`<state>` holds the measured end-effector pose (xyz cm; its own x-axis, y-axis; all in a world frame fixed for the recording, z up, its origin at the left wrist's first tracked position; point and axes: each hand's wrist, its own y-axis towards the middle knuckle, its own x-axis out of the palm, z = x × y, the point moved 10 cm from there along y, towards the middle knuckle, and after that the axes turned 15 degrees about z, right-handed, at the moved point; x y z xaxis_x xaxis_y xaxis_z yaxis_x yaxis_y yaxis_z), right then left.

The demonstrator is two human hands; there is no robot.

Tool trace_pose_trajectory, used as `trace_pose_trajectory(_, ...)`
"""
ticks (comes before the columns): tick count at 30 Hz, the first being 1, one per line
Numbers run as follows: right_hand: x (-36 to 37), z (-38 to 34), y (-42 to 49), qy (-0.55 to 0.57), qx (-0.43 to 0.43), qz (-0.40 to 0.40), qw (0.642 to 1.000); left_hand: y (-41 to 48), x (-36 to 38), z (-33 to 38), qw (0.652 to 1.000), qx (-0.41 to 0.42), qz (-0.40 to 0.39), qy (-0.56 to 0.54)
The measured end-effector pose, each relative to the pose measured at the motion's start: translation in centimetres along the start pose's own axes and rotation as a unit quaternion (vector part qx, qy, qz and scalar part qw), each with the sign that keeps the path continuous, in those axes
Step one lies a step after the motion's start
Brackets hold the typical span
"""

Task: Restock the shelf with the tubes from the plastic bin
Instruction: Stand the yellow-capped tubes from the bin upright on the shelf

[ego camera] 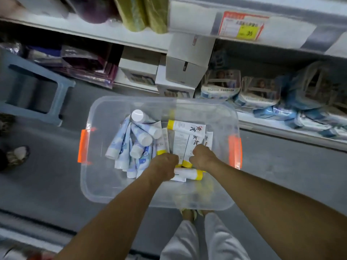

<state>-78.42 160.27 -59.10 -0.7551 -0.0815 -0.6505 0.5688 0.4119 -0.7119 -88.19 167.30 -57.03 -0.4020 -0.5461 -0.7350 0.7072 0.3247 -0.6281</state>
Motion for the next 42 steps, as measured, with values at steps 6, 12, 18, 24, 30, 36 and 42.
trace_pose_trajectory(6, 2.9, 1.5, 2.0, 0.050, 0.121, 0.038, 0.991, 0.9, 1.6, -0.2, 0.994, 0.050, 0.040, 0.091)
trace_pose_trajectory(12, 4.5, 2.4, 2.7, 0.106, 0.197, 0.051, 0.973, 1.1, 2.1, -0.8, 0.994, 0.068, 0.065, 0.051)
trace_pose_trajectory(18, 3.3, 1.7, 2.7, 0.160, 0.142, 0.033, 0.976, -0.4, 1.3, -1.6, 0.994, 0.037, 0.049, -0.088)
trace_pose_trajectory(24, 0.5, 1.5, -1.0, 0.232, 0.180, -0.045, 0.955, -3.2, -3.9, -3.1, 0.913, -0.077, 0.094, -0.389)
trace_pose_trajectory(30, -4.3, -1.4, -6.6, 0.271, 0.093, -0.112, 0.952, -7.6, -9.5, -5.2, 0.769, -0.195, 0.174, -0.584)
trace_pose_trajectory(36, -10.1, -5.1, -11.8, 0.342, 0.031, -0.079, 0.936, -11.8, -15.2, -4.2, 0.656, -0.247, 0.244, -0.671)
trace_pose_trajectory(42, -16.7, -8.1, -16.6, 0.407, -0.016, -0.015, 0.913, -15.3, -21.3, -1.3, 0.592, -0.233, 0.293, -0.714)
